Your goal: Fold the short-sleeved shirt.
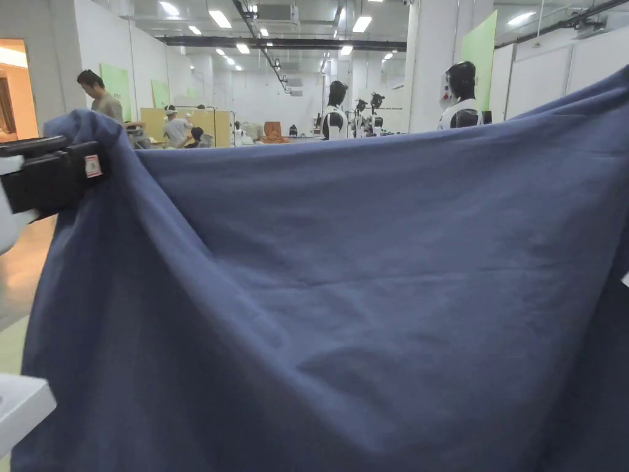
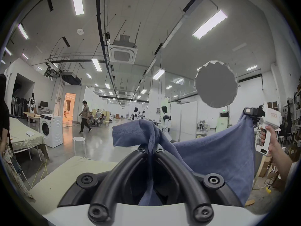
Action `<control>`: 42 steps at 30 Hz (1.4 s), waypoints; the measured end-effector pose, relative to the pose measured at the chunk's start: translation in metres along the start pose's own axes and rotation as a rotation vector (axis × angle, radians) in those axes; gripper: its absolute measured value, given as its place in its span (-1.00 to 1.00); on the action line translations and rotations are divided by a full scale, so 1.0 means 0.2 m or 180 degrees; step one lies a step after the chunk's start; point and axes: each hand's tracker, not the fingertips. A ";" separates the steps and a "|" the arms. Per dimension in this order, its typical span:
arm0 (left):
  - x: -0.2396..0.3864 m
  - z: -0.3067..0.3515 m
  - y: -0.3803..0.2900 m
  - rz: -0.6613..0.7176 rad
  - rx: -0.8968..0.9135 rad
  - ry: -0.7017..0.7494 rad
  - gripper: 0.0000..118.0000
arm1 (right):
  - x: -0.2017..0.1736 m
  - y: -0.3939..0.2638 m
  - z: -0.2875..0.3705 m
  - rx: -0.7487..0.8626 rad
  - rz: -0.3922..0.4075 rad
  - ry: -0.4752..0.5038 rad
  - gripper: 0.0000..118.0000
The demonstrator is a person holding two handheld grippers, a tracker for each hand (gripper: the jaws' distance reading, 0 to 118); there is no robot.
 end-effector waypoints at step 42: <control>-0.44 -1.76 -0.78 -0.0143 -0.1031 0.0074 -0.96 | 0.38 -1.00 -1.41 -0.0856 0.0523 -0.0588 -0.94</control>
